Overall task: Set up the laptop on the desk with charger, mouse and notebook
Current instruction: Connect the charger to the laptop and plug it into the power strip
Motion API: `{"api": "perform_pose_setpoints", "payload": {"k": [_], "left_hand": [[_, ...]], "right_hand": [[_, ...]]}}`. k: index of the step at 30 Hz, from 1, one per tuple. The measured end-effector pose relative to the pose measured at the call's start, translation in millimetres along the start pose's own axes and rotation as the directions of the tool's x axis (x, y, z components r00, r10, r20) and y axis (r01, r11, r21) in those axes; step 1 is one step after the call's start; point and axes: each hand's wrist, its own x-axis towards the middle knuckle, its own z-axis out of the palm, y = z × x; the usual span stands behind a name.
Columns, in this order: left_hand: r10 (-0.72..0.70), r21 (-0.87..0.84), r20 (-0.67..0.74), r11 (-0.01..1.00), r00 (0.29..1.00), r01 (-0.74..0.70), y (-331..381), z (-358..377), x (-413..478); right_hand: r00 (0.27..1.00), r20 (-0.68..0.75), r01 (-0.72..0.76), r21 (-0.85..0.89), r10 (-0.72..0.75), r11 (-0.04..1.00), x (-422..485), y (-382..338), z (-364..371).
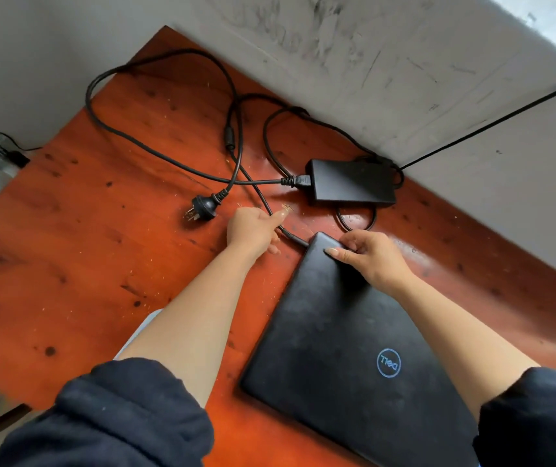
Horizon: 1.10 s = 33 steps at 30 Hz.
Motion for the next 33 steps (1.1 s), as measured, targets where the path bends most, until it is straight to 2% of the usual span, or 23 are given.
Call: {"api": "perform_pose_setpoints", "payload": {"k": [2, 4, 7, 9, 11, 13, 14, 16, 17, 23, 26, 29, 33], "left_hand": [[0.024, 0.126, 0.051, 0.992, 0.998, -0.031, 1, -6, -4], [0.100, 0.251, 0.037, 0.962, 0.994, -0.106, -3, -9, -8], [0.266, 0.282, -0.026, 0.927, 0.964, -0.248, -7, -16, -17], [0.393, 0.297, -0.117, 0.890, 0.912, -0.346, -3, -29, -26], [0.520, 0.334, -0.266, 0.840, 0.812, -0.428, -1, -42, -30], [0.548, 0.399, -0.421, 0.827, 0.722, -0.395, -3, -53, -27], [0.499, 0.422, -0.484, 0.852, 0.719, -0.308, -4, -57, -24], [0.354, 0.445, -0.535, 0.890, 0.767, -0.100, -9, -66, -20], [0.321, 0.467, -0.521, 0.883, 0.791, -0.052, -12, -69, -20], [0.435, 0.700, -0.278, 0.703, 0.857, -0.129, -19, -75, -13], [0.451, 0.721, -0.206, 0.670, 0.868, -0.178, -18, -79, -13], [0.441, 0.656, -0.169, 0.718, 0.882, -0.234, -18, -87, -20], [0.406, 0.321, -0.124, 0.880, 0.906, -0.350, -26, -104, -53]], "right_hand": [[1.000, -0.018, -0.018, -0.055, 0.017, 0.998, -2, -6, 0], [0.999, -0.045, -0.032, -0.085, 0.029, 0.996, -4, -11, 2], [0.997, -0.074, -0.042, -0.165, 0.030, 0.985, -6, -16, 5], [0.995, -0.101, -0.011, -0.220, -0.011, 0.975, -9, -21, 7], [0.994, -0.100, 0.008, -0.292, -0.039, 0.956, -11, -27, 9], [0.995, -0.089, 0.014, -0.389, -0.052, 0.921, -15, -36, 15], [0.995, -0.084, 0.016, -0.447, -0.060, 0.895, -19, -42, 18], [0.993, -0.078, 0.028, -0.554, -0.085, 0.832, -29, -51, 28], [0.993, -0.073, 0.035, -0.586, -0.096, 0.809, -36, -54, 34], [0.999, 0.014, 0.034, -0.602, -0.032, 0.798, -69, -42, 60], [0.998, 0.061, 0.053, -0.628, -0.019, 0.776, -80, -33, 59], [0.993, 0.119, 0.061, -0.615, 0.016, 0.786, -84, -31, 58], [0.989, 0.124, -0.003, -0.537, 0.082, 0.843, -83, -44, 59]]}}
